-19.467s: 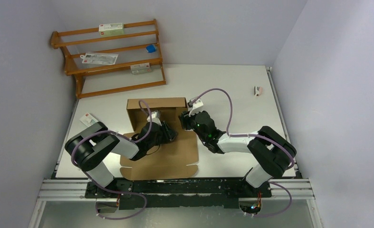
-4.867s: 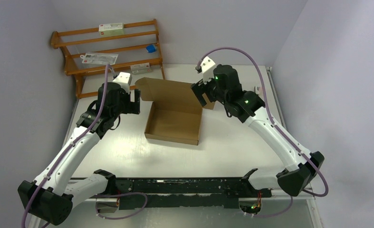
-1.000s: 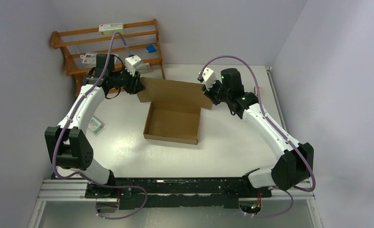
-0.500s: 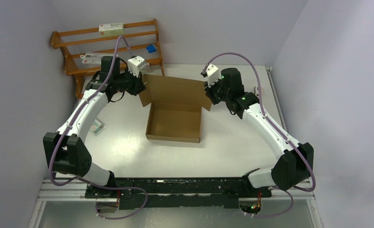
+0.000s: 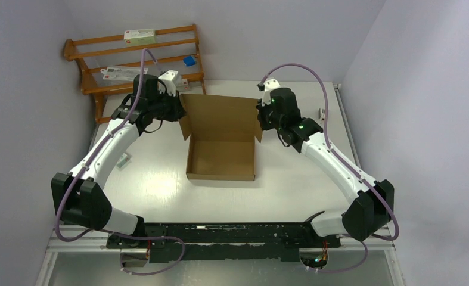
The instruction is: Fold the paper box
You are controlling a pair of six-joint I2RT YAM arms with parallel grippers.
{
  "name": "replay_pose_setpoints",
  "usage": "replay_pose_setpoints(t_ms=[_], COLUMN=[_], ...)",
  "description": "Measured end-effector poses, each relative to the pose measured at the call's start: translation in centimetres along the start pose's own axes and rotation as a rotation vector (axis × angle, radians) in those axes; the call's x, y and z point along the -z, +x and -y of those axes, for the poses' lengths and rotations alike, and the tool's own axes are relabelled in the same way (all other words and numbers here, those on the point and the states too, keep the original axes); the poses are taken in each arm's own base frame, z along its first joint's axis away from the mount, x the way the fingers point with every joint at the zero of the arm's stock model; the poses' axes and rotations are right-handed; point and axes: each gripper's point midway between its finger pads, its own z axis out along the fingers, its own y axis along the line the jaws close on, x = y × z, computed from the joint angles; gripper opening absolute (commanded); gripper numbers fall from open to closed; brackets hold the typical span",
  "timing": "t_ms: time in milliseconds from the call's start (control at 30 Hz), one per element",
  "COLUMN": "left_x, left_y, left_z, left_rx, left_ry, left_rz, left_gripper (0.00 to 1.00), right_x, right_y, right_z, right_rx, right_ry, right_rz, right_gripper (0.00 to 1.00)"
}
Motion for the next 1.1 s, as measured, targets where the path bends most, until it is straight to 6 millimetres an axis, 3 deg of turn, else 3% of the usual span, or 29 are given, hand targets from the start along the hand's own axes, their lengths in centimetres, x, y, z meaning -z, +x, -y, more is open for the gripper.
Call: replay_pose_setpoints(t_ms=[333,733,1100], left_x=[0.4,0.2,0.2], left_y=[0.3,0.1,0.4], left_z=[-0.2,0.2,1.0], left_rx=[0.155,0.262,0.309], left_ry=[-0.118,-0.142,-0.118], left_rz=[0.041,0.091,0.135], left_gripper=[0.11,0.11,0.10], right_x=[0.9,-0.3,-0.2], right_y=[-0.1,0.4,0.7], right_z=[-2.1,-2.2,-2.1], right_rx=[-0.126,-0.290,-0.444], right_ry=[0.149,0.277,0.350], right_rz=[-0.006,-0.016,-0.005], right_gripper=[0.00,0.00,0.00])
